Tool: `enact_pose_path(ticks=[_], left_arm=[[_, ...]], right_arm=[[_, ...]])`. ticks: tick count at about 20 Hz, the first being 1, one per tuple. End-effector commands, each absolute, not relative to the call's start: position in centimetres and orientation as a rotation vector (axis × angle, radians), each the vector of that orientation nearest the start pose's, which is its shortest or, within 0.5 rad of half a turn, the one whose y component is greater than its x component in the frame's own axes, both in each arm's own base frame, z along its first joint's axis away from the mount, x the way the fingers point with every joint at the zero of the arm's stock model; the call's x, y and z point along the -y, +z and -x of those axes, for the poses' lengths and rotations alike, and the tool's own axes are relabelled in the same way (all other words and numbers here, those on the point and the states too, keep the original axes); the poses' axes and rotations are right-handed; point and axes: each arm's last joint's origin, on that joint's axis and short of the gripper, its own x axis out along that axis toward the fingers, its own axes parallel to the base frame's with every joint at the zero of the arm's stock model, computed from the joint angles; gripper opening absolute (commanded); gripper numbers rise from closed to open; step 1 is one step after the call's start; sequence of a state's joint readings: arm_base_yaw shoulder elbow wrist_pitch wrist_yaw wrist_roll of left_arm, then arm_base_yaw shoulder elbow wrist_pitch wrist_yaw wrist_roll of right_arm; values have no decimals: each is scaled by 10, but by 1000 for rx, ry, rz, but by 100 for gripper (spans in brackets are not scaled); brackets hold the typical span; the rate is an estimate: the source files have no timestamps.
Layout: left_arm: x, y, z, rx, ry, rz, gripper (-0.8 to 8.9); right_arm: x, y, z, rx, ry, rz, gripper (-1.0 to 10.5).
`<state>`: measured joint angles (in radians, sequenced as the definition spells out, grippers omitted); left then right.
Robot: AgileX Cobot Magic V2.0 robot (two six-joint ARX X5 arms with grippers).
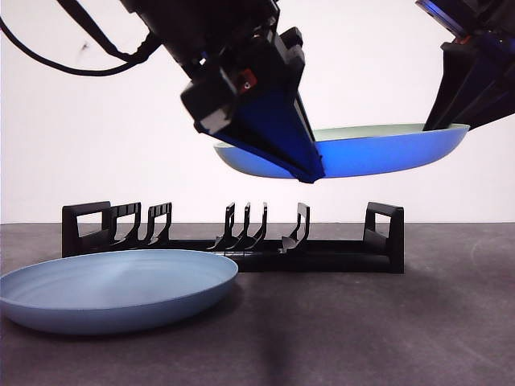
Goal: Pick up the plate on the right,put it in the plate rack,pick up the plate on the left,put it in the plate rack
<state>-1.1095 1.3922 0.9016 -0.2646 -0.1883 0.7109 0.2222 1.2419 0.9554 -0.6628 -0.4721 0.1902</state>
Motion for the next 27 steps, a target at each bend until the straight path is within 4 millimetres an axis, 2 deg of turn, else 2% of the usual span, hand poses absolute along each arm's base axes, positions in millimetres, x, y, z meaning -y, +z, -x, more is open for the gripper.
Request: enact_pose_path(ticks=[1, 3, 4, 8, 12, 14, 18, 22, 27], left_arm=[[254, 233, -136, -326, -1056, -1074, -9], [254, 233, -136, -327, -1054, -1071, -9], [254, 233, -136, -330, -1050, -1064, -9], [256, 239, -138, -345, -1005, -948, -9], [247, 272, -149, -327, -878, -685, -9], [230, 294, -161, -321, -798, -520, -9], [175, 328, -188, -287, -783, -214, -9], [144, 338, -209, -257, -825, -59, -9], [112, 337, -232, -280, -847, 67, -9]], right_arm=[[-67, 273, -232, -995, 580, -291, 47], [-67, 283, -233, -956, 584, -283, 224], [-66, 290, -233, -931, 587, -281, 253], [-61, 320, -231, -708, 604, -268, 252], [-51, 347, -224, -483, 454, -240, 250], [-47, 354, -219, -432, 388, -226, 249], [-43, 355, -217, -423, 346, -224, 249], [-43, 355, -217, -423, 346, -227, 249], [-43, 355, -217, -428, 350, -228, 249]])
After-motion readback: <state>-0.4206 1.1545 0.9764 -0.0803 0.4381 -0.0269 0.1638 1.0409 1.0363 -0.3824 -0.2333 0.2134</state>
